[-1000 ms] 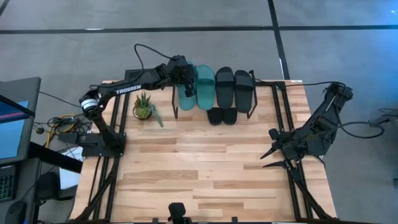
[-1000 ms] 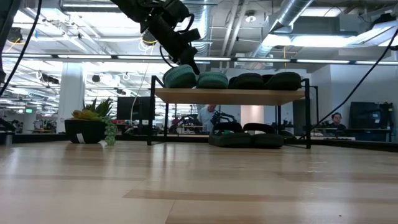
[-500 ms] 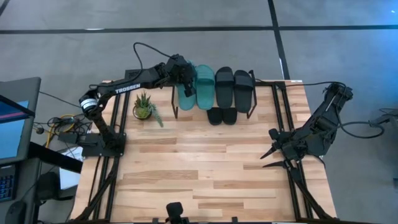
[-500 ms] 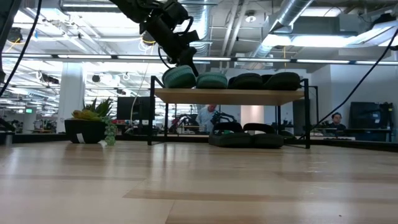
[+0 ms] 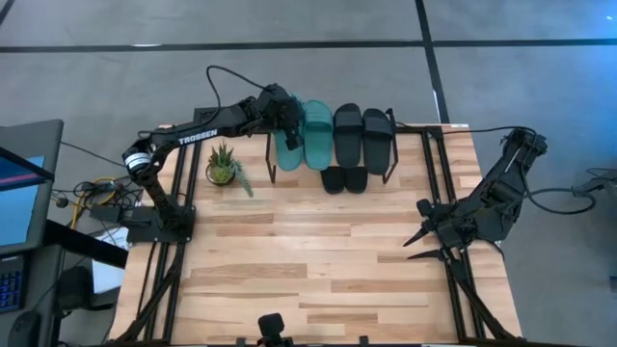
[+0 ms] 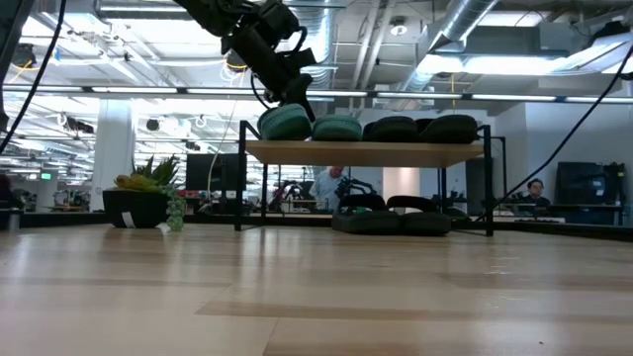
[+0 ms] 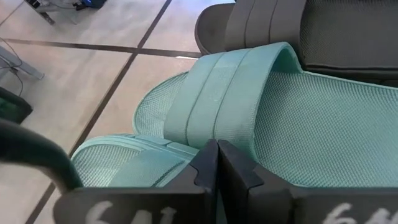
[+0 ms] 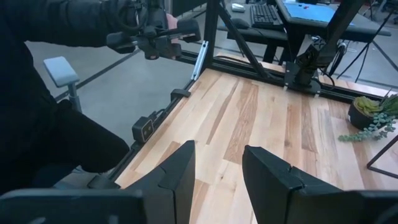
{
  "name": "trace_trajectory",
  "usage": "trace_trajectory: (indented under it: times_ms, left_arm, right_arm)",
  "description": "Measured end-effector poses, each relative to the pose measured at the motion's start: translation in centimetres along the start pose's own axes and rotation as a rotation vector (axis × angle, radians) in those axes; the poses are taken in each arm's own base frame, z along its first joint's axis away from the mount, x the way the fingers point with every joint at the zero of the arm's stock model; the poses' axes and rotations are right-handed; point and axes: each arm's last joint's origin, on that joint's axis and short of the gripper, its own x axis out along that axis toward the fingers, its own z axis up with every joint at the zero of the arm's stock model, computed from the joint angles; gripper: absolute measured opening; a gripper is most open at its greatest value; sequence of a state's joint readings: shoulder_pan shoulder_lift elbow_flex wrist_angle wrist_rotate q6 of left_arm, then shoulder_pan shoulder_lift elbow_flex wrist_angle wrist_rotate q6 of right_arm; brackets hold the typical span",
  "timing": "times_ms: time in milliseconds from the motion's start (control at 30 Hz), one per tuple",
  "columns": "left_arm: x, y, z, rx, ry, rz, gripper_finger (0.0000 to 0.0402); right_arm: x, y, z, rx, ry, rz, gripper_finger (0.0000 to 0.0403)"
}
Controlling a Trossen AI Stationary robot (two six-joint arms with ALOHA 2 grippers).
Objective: Pick and place slides into the shelf
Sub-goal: Put the green slipper on the shelf
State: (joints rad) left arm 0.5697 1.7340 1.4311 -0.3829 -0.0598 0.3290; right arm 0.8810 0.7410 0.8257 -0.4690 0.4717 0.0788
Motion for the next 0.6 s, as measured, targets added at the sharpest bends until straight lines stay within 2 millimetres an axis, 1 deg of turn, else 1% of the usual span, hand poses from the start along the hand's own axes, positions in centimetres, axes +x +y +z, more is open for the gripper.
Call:
trace_trajectory:
  times_ms: [600]
  left_arm:
    - [-0.04, -0.38, -0.11, -0.003, 0.009, -0.049, 0.0]
  right_arm:
    - [0.0, 0.0, 0.01, 0.0, -0.001, 0.0, 0.0122]
